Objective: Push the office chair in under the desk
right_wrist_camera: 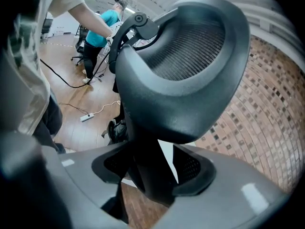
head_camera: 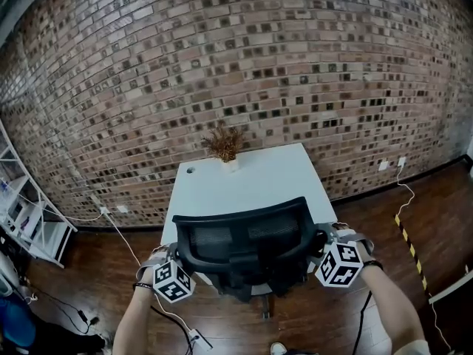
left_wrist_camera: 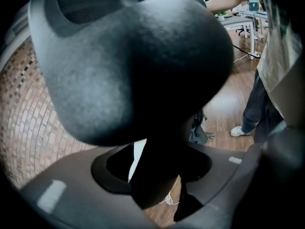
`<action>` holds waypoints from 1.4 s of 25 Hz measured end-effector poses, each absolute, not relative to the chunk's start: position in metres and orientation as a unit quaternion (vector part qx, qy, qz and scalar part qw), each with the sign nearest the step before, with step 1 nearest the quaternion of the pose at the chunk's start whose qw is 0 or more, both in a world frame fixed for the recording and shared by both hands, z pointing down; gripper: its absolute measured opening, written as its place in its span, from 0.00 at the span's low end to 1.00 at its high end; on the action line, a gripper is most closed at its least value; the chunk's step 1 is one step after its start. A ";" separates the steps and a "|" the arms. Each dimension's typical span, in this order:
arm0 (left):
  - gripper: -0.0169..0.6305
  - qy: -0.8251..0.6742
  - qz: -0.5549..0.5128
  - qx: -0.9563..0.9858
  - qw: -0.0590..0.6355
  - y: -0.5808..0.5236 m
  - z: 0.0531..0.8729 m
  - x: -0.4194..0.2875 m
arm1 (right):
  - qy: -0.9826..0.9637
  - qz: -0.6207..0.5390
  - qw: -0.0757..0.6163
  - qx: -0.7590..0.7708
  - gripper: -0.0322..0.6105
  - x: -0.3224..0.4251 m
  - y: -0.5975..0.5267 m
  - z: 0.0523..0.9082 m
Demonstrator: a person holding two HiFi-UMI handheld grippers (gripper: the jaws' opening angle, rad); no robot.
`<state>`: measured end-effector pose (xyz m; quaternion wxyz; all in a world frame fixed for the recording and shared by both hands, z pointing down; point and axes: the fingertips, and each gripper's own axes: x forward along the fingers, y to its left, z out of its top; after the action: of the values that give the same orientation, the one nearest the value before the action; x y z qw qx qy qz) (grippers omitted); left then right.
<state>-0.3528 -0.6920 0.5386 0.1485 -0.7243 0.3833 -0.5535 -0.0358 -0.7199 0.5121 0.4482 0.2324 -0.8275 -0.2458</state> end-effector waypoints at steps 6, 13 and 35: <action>0.43 0.379 -0.555 -0.727 0.141 -0.699 0.538 -0.355 | -0.828 -0.250 0.446 0.228 0.46 -0.038 -0.726 0.510; 0.46 0.395 -0.546 -0.726 0.136 -0.703 0.541 -0.354 | -0.828 -0.256 0.443 0.228 0.46 -0.038 -0.729 0.514; 0.52 0.563 -0.421 -0.697 0.143 -0.636 0.490 -0.346 | -0.770 -0.302 0.401 0.395 0.50 -0.018 -0.680 0.470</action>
<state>-0.3462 -0.6361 0.4904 0.1433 -0.6967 0.5625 -0.4214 -0.0178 -0.6805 0.4703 0.4009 0.3948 -0.7696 -0.3018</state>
